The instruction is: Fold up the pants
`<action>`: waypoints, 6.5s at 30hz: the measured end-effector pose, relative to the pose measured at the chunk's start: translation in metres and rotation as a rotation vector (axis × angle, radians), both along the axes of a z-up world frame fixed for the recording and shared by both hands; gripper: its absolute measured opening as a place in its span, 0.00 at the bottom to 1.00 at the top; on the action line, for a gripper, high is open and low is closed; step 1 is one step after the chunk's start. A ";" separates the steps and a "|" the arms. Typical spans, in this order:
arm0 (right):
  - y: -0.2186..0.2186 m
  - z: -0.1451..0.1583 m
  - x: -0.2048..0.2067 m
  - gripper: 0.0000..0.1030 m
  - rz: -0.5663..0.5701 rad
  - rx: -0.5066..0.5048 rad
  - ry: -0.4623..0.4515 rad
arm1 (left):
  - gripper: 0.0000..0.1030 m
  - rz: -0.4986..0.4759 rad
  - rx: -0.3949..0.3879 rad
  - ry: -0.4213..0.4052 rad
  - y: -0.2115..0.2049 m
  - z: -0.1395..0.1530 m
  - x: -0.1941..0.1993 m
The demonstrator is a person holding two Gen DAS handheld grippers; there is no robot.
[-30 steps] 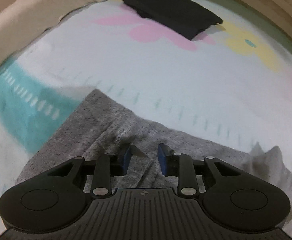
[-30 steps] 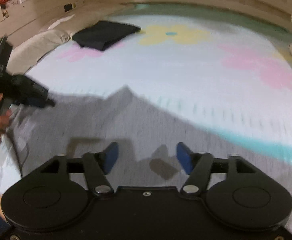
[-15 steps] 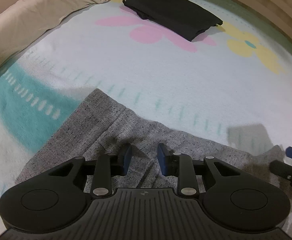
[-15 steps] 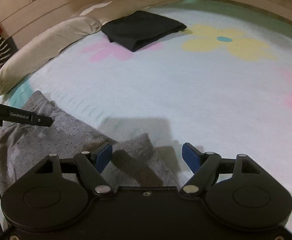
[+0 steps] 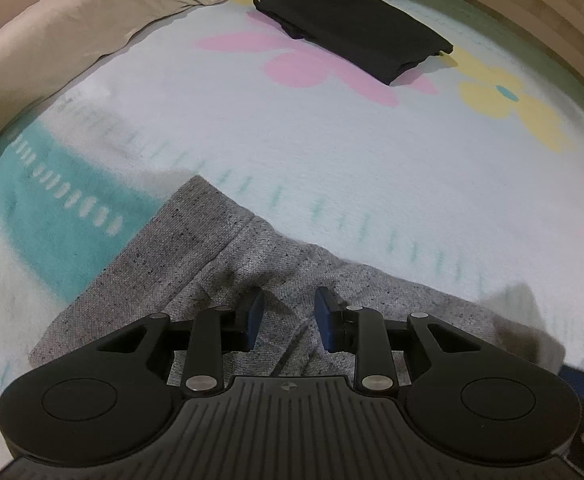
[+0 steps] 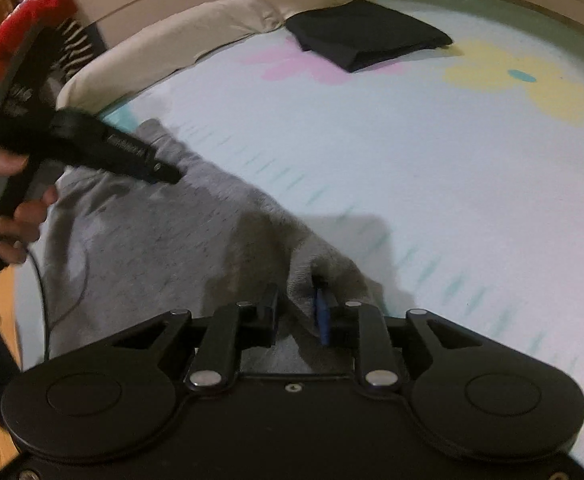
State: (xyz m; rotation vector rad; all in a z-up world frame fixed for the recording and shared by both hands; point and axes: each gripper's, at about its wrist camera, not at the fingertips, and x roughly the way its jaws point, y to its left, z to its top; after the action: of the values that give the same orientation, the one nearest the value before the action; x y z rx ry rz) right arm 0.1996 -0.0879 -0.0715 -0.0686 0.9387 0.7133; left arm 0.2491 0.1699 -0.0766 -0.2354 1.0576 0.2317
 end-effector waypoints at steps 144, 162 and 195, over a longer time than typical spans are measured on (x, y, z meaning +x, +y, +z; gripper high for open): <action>-0.086 0.012 -0.136 0.23 -0.664 -0.037 0.071 | 0.32 -0.452 -0.001 -0.016 -0.185 0.014 -0.045; -0.161 0.056 -0.119 0.83 -0.787 -0.236 0.001 | 0.47 -0.734 -0.296 0.090 -0.211 0.001 -0.080; -0.208 0.041 -0.124 0.89 -0.975 0.027 0.095 | 0.11 -0.579 -0.260 0.030 -0.184 0.017 -0.079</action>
State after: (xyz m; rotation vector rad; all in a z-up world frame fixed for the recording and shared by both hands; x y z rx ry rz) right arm 0.0753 -0.2961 -0.0301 0.4287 0.9182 -0.1781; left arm 0.1701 -0.0140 -0.0596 -0.1497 1.1411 -0.4264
